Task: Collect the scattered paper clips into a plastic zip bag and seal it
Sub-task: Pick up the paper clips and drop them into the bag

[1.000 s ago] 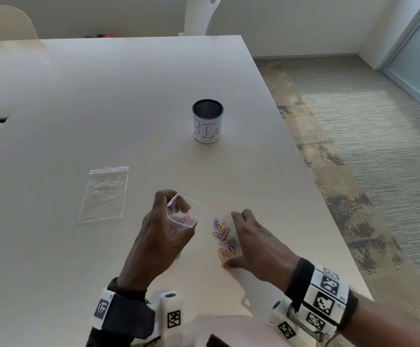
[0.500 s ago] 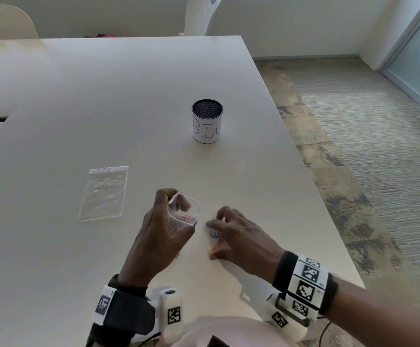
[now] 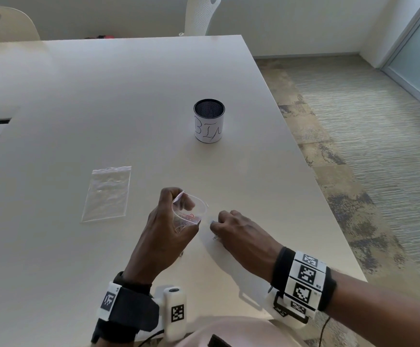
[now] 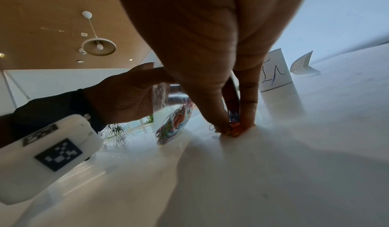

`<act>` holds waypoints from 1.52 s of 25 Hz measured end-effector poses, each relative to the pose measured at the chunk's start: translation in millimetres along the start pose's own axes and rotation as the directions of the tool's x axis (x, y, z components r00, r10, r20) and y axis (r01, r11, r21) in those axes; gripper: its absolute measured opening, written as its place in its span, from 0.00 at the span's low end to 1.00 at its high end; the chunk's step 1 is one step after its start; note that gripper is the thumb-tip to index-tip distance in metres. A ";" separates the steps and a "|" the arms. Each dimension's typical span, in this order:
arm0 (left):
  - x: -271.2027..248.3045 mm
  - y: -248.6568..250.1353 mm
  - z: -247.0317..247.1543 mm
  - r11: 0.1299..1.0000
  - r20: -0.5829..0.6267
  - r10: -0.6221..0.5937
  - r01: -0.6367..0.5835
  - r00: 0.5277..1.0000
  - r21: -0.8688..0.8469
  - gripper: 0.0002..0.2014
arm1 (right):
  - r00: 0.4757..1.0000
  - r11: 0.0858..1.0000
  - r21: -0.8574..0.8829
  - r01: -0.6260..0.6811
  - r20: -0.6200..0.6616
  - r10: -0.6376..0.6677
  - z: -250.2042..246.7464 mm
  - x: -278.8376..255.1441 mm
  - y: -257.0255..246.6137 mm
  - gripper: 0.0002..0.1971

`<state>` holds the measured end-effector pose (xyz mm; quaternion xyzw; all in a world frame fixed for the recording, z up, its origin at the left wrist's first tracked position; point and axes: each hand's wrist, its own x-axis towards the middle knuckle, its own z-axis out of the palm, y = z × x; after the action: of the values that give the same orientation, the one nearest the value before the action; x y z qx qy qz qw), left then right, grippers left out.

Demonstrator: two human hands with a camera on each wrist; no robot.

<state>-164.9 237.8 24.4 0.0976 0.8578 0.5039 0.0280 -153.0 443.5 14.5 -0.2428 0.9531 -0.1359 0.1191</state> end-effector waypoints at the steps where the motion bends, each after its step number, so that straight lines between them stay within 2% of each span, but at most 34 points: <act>1: 0.0 0.6 -0.1 1.000 0.003 0.001 -0.001 1.000 -0.001 0.21 | 1.000 1.000 -0.010 -0.001 0.008 0.001 -1.7 0.5 -0.4 0.13; 5: 0.3 0.5 -2.3 1.000 0.010 0.000 0.000 1.000 0.001 0.21 | 1.000 1.000 -0.019 -0.011 -0.021 0.010 -7.5 4.5 5.0 0.15; 9: 0.0 0.0 -3.1 1.000 0.011 -0.006 0.006 1.000 -0.001 0.21 | 0.995 0.997 0.013 -0.073 -0.074 0.074 -15.7 12.2 20.7 0.09; 12: 0.3 -1.2 -3.5 1.000 0.010 -0.004 0.004 1.000 -0.001 0.20 | 0.965 0.968 0.179 -0.177 -0.163 0.206 -24.1 19.4 41.2 0.07; 14: 0.2 -1.8 -3.5 1.000 0.013 -0.004 0.004 1.000 -0.007 0.20 | 0.929 0.895 0.386 -0.221 -0.197 0.314 -36.5 19.4 51.4 0.04; 16: 0.1 -1.9 -3.7 1.000 0.017 -0.003 0.004 1.000 -0.009 0.20 | 0.902 0.776 0.589 -0.225 -0.177 0.395 -52.5 15.0 52.1 0.02; 18: 0.3 -2.0 -3.7 1.000 0.022 -0.001 0.001 1.000 -0.006 0.21 | 0.908 0.642 0.747 -0.172 -0.132 0.397 -70.9 9.4 40.5 0.02; 20: 0.6 -2.3 -3.4 1.000 0.027 0.001 0.000 1.000 -0.003 0.22 | 0.936 0.580 0.810 -0.087 -0.132 0.325 -86.1 6.6 22.3 0.02; 22: 0.9 -1.8 -2.6 1.000 0.027 0.006 -0.007 1.000 0.003 0.22 | 0.957 0.611 0.791 -0.021 -0.161 0.242 -96.4 8.3 3.4 0.02; 27: 0.3 0.7 -1.8 0.999 0.019 -0.037 0.036 0.999 0.027 0.26 | 0.974 0.794 0.608 0.018 -0.189 0.122 -91.7 29.3 -29.9 0.03; 32: -0.5 0.0 -2.7 0.998 0.013 -0.053 0.053 0.998 0.014 0.25 | 0.981 0.816 0.573 0.071 -0.189 0.048 -88.6 37.4 -34.9 0.04; 35: -1.9 1.6 -2.9 0.999 0.004 -0.028 0.028 1.000 -0.016 0.23 | 0.973 0.797 0.599 0.074 -0.219 0.075 -96.2 36.3 -33.0 0.05; 38: -2.8 2.0 -3.1 0.999 0.009 -0.019 0.019 1.000 -0.044 0.21 | 0.933 0.814 0.581 0.025 -0.306 0.190 -98.3 31.1 -12.1 0.03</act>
<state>-162.3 235.6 27.5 0.0910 0.8473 0.5219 0.0384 -203.1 437.6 105.1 -0.1248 0.8826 -0.4528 0.0211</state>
